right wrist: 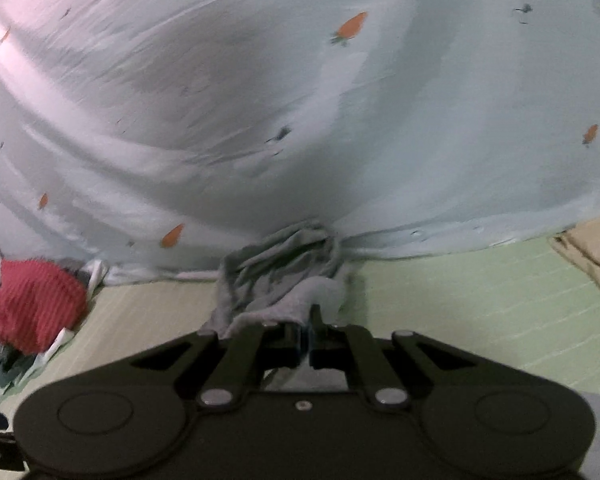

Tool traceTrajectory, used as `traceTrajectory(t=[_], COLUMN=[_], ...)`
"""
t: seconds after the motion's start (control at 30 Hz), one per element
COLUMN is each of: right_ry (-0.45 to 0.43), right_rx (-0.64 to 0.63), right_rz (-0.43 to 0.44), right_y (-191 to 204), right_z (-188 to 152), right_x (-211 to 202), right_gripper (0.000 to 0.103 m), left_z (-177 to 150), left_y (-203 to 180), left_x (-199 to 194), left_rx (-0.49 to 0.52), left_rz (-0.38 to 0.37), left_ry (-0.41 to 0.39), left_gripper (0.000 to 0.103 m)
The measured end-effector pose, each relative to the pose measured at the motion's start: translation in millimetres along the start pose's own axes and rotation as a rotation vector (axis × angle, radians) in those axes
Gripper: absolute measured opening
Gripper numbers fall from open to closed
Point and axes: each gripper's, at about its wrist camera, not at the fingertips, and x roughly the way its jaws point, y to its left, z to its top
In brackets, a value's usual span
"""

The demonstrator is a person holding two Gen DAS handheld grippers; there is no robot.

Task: Fold clothes

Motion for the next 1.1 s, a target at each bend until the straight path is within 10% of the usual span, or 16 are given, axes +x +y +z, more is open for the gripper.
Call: traceTrajectory(t=[0.2,0.3,0.43,0.7,1.1], right_ry=[0.031,0.154,0.293,0.298,0.101], right_rx=[0.061,0.101,0.114,0.094,1.133], right_rz=[-0.111,-0.218,-0.306,-0.385,-0.207], right_y=[-68,-98,-118,-111,-234], right_z=[-2,-20,-48,-59,-102], right_x=[8,24,35,25,-24], right_gripper=[0.010,0.045,0.048,0.065,0.069], left_z=[9,14,18,19,0], left_y=[-12,-15,-19,-18,-4], left_x=[21,40,71,114,127], left_rx=[-0.025,-0.033,-0.033,-0.009,0.015], left_rz=[0.048,0.062,0.091,0.120,0.164], left_ry=[0.038,0.092,0.162,0.259,0.336], left_gripper=[0.103,0.103,0.103,0.103,0.103])
